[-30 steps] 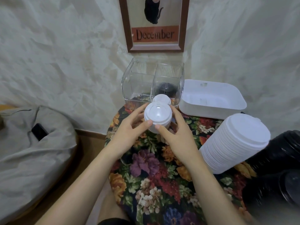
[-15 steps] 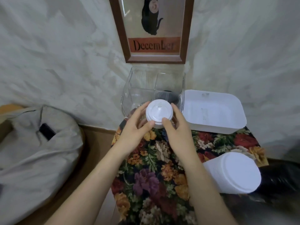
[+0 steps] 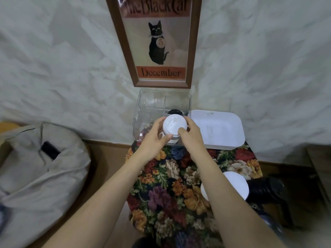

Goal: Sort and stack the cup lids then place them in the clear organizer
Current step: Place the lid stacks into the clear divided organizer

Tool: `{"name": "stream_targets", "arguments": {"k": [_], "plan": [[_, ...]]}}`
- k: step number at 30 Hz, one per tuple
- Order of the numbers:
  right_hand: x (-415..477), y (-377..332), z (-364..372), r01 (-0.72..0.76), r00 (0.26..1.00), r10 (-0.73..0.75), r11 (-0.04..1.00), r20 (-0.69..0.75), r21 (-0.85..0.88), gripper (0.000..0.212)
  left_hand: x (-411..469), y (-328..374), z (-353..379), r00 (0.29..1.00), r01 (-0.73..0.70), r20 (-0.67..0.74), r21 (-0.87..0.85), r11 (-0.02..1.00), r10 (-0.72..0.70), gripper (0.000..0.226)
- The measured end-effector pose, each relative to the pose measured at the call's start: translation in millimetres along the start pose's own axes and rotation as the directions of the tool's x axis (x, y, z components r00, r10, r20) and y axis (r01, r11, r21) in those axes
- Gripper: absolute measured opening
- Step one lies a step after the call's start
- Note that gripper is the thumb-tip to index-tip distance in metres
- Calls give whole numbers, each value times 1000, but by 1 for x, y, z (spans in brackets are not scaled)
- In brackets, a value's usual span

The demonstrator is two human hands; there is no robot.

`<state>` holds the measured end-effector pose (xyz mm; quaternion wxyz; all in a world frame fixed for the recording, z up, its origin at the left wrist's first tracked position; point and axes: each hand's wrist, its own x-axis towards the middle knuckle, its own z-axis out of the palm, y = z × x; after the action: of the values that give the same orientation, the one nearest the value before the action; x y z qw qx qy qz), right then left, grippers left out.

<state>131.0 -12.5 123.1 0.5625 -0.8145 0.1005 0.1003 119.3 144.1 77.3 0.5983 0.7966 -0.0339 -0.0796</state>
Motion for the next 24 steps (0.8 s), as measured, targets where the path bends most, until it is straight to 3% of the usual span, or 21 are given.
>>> {"name": "stream_targets", "arguments": {"k": [4,12,22,24], "plan": [[19,-8,-10,-1,995,18,985,96,-172,56,7,1,2,998,42,38,24,999,-43,75],[67,1,-25,125,916,85,869,393,-479,59,9,-19,33,987,112,-114,18,993,-110,64],[116,6,-20,265,846,137,730,515,-630,60,28,-32,60,947,238,-246,95,967,-209,68],[121,8,-17,331,834,136,651,534,-683,57,27,-33,65,933,268,-272,94,959,-234,72]]}}
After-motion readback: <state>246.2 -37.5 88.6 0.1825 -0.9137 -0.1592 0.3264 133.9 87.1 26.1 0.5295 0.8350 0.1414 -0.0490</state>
